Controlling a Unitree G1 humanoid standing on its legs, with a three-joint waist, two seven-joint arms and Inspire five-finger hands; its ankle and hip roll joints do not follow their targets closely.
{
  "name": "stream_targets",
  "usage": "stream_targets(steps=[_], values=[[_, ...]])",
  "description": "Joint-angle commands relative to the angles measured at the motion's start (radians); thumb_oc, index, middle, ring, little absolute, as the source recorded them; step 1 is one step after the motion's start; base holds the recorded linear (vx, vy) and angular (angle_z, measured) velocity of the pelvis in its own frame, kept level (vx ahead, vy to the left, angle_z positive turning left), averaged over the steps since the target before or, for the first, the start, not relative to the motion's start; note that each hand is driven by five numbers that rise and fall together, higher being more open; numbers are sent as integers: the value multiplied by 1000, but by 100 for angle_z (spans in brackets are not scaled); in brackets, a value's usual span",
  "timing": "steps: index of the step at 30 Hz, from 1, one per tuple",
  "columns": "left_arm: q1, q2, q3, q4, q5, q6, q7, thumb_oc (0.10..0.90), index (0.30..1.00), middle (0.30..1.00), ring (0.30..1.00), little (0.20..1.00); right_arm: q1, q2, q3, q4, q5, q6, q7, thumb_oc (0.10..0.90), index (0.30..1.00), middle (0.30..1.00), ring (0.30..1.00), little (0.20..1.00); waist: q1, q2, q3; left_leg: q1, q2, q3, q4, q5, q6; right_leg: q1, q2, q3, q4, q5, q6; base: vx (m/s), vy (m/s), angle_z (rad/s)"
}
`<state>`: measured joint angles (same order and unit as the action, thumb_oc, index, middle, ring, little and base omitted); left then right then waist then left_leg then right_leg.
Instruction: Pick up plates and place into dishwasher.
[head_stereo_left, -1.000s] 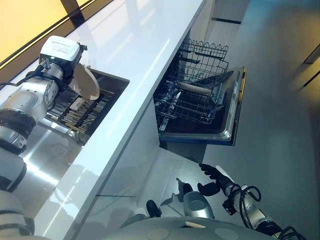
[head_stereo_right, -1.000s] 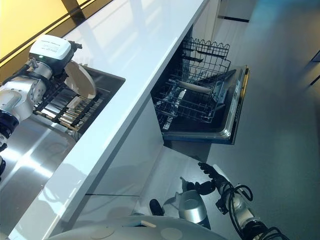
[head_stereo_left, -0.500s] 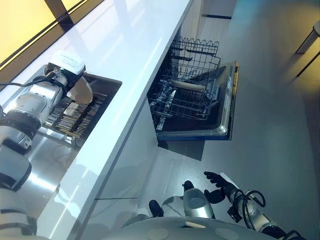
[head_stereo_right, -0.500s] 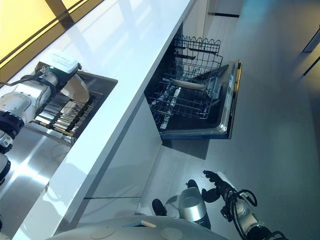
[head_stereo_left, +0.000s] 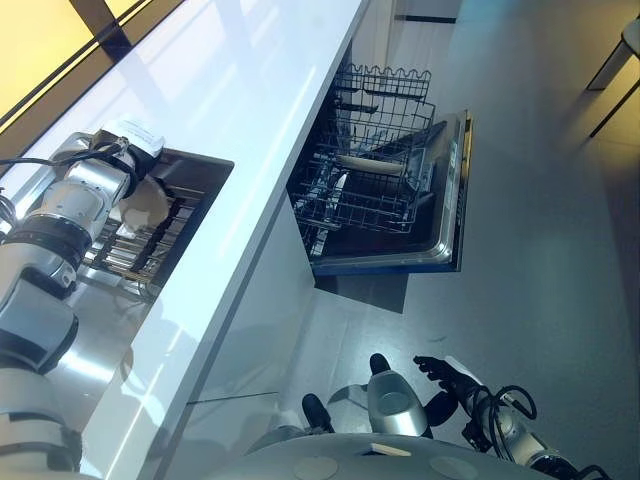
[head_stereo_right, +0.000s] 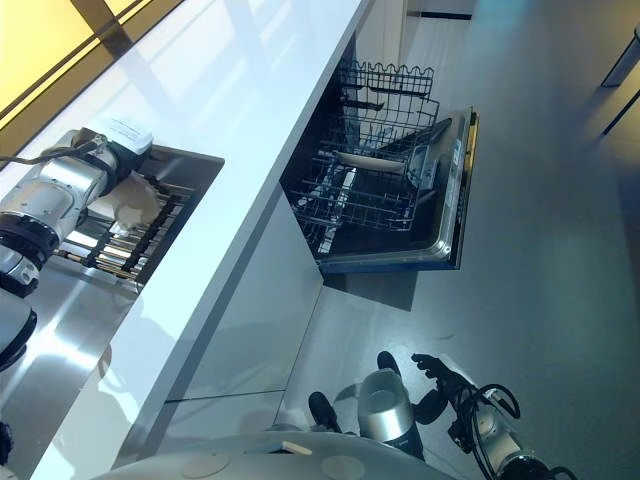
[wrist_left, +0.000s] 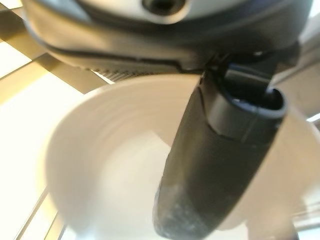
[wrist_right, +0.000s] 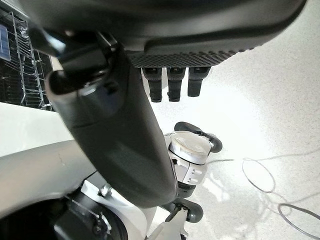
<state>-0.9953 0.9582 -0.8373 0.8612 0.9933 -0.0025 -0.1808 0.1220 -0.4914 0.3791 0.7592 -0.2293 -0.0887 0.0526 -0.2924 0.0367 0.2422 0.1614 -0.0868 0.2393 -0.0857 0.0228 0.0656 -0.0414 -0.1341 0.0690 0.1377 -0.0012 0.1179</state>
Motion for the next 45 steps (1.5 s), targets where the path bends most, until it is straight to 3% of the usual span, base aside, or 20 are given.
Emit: stream_targets(steps=[1,8,13,21,29,34,38,41,45], values=[[-157,40,31,61,20,95,114,100,300,300,300,200,18,-36,49,-46,-13,-40,-8,800,900,900,900,900,10,15,-74,-52,-38,-44,157,-187,7,-167,24,8,8,153,61,-58,-46,5],[-187,64,39,4,-187,91,279,100,300,300,300,200,11,-22,63,-51,-12,-67,-63,800,900,900,900,900,32,9,-91,-42,-25,-52,144,-180,2,-139,28,-4,5,124,61,-69,-54,10],[-167,127,100,-137,-397,90,384,100,300,300,300,200,-6,-25,44,-130,25,-50,-144,800,900,900,900,900,62,1,-106,-37,-13,-59,135,-174,-1,-109,33,-16,4,95,61,-104,-84,6],[98,244,427,-524,-707,37,473,100,300,300,300,200,-9,-15,3,-356,135,-18,-155,800,900,900,900,900,141,-16,-143,-24,16,-85,105,-159,-18,-7,56,-62,-69,41,37,-122,-105,13],[469,200,800,-801,-833,-21,533,100,300,300,300,200,-13,-17,-96,-688,185,-21,-201,800,900,900,900,900,192,-15,-168,-16,44,-113,49,-119,-35,64,89,-96,-102,-6,0,-112,-64,16],[671,143,940,-911,-857,-89,553,100,300,300,300,200,-61,-41,-202,-929,181,-68,-362,800,900,900,900,900,212,-12,-173,-12,54,-119,34,-105,-43,90,102,-109,-127,-11,-14,-92,-27,18],[719,77,959,-982,-892,-153,539,100,300,300,300,200,-140,-79,-240,-1063,83,-136,-471,800,900,900,900,900,232,-3,-178,-18,60,-123,34,-95,-51,102,102,-122,-134,-15,-20,-57,-3,6],[693,39,914,-1041,-924,-178,498,100,300,300,300,200,-238,-137,-231,-1132,16,-163,-524,800,900,900,900,900,253,-2,-184,-22,61,-128,37,-93,-53,111,100,-137,-134,-23,-24,-49,2,4],[631,-8,841,-1096,-983,-204,433,100,300,300,300,200,-363,-174,-179,-1159,-12,-171,-490,800,900,900,900,900,274,-8,-192,-26,61,-136,42,-90,-58,125,98,-155,-136,-30,-30,-27,2,11]])
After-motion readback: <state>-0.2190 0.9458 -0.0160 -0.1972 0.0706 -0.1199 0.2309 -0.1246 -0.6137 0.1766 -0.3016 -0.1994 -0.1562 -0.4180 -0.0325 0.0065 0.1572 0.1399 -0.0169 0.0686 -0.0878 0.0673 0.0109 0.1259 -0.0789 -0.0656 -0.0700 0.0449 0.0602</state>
